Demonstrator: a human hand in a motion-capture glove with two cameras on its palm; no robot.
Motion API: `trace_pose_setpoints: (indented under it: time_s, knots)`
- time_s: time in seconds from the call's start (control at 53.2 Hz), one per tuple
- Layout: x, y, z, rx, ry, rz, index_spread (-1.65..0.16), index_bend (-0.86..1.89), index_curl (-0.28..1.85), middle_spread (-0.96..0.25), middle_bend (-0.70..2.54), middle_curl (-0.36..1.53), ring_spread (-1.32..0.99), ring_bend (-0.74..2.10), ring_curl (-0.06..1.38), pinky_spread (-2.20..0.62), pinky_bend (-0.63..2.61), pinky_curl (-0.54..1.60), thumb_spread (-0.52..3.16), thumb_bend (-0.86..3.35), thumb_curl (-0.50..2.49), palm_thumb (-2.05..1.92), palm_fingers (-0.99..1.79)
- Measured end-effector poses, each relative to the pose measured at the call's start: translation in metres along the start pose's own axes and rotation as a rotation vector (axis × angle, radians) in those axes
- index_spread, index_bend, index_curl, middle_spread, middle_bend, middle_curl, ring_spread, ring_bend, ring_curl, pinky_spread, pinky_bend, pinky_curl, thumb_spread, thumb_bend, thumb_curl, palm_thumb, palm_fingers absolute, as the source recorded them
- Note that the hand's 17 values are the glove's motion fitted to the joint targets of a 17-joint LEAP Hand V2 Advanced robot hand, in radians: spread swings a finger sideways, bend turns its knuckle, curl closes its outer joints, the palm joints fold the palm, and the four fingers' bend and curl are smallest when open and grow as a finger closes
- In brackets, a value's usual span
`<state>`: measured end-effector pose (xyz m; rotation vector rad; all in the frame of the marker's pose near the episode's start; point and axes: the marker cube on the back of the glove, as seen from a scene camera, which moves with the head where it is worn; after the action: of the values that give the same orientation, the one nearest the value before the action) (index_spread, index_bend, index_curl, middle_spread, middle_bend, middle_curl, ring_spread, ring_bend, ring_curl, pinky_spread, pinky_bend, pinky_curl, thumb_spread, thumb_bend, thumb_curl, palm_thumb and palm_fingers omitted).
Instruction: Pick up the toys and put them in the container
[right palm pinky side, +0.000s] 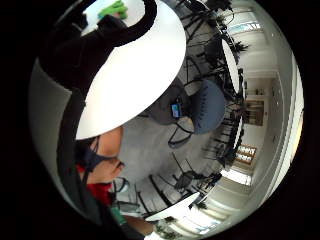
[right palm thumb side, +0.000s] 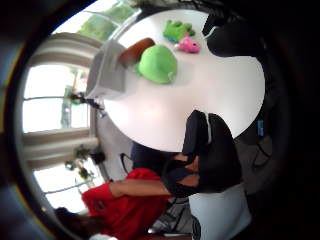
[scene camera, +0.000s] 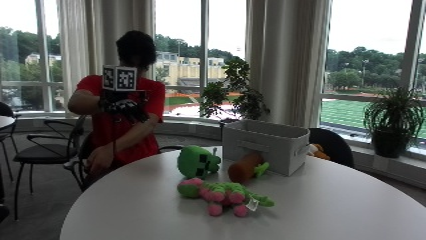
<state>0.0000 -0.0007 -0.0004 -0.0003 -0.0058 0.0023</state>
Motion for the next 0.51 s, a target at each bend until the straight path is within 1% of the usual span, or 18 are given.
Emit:
trace_pose_setpoints:
  time_s: [0.019,0.094,0.207,0.357,0.507]
  knots:
    - [0.0001,-0.0002,-0.0001,0.000,-0.001,0.000,-0.15,0.21,0.03,-0.11,0.19,0.02,-0.12,0.38,0.04,0.00,0.44,0.08,0.44,0.14,0.03,0.17,0.56]
    - [0.0021,-0.0026,-0.0009,0.006,0.000,0.004,-0.23,0.20,0.09,-0.17,0.17,0.05,-0.20,0.44,0.11,0.00,0.49,0.15,0.76,0.17,0.07,0.20,0.52]
    - [0.0002,0.0024,-0.0009,0.004,-0.003,0.013,-0.30,0.20,0.14,-0.23,0.18,0.08,-0.27,0.48,0.14,0.00,0.52,0.19,1.08,0.19,0.11,0.19,0.49]
    - [0.0036,0.0024,-0.0010,0.013,-0.002,0.023,-0.35,0.20,0.18,-0.27,0.19,0.11,-0.32,0.51,0.15,0.00,0.53,0.22,1.31,0.20,0.17,0.18,0.47]
    - [0.0049,0.0063,0.0007,0.021,0.002,0.041,-0.38,0.20,0.22,-0.28,0.19,0.14,-0.35,0.53,0.16,0.00,0.54,0.23,1.42,0.19,0.21,0.16,0.45]
